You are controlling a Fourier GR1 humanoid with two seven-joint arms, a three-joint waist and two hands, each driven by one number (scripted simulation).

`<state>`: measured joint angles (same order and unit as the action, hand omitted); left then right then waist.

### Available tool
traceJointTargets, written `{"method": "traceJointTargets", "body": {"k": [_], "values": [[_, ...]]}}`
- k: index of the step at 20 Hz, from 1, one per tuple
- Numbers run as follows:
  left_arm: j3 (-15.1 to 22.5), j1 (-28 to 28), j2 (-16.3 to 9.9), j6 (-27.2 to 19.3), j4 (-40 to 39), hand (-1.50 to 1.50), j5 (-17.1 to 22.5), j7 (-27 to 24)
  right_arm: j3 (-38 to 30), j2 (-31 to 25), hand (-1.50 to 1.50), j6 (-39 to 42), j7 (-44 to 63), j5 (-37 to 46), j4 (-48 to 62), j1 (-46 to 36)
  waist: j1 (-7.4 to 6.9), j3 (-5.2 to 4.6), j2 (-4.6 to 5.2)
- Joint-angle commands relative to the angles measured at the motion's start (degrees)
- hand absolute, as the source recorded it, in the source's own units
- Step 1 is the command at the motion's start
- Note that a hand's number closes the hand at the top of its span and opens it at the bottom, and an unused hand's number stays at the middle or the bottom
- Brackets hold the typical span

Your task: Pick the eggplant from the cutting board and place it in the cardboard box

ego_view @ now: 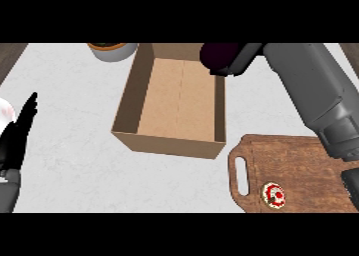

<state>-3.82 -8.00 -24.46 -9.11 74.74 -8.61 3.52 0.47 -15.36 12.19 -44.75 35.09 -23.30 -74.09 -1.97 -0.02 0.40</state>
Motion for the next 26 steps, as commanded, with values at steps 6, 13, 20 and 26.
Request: {"method": "traceJointTargets", "body": {"k": [6, 13, 20, 26], "values": [[1.08, -1.04, 2.81, -2.47, 0.95, 0.0, -2.54, 2.08, -1.87, 10.27, 1.5, 2.04, 9.53, -1.51, 5.61, -5.96, 0.31, 0.0, 0.14], [-0.17, -1.4, 1.88, -0.1, -1.64, 0.0, -1.68, -1.13, -0.39, 15.23, 1.5, -5.9, 13.24, -0.61, 10.83, -8.3, -1.65, -0.06, 0.74], [1.6, -3.42, 2.83, 0.32, -0.59, 0.0, -2.79, -0.08, 2.2, 15.34, -1.5, -9.12, 18.68, -2.52, 15.91, -6.56, -3.98, -0.1, 1.39], [2.95, -5.02, 3.49, 1.62, -0.41, 0.0, -3.12, 0.93, 1.96, 15.36, -1.5, -6.73, 20.46, -5.96, 17.04, -6.71, -6.1, -0.1, 1.76]]}}
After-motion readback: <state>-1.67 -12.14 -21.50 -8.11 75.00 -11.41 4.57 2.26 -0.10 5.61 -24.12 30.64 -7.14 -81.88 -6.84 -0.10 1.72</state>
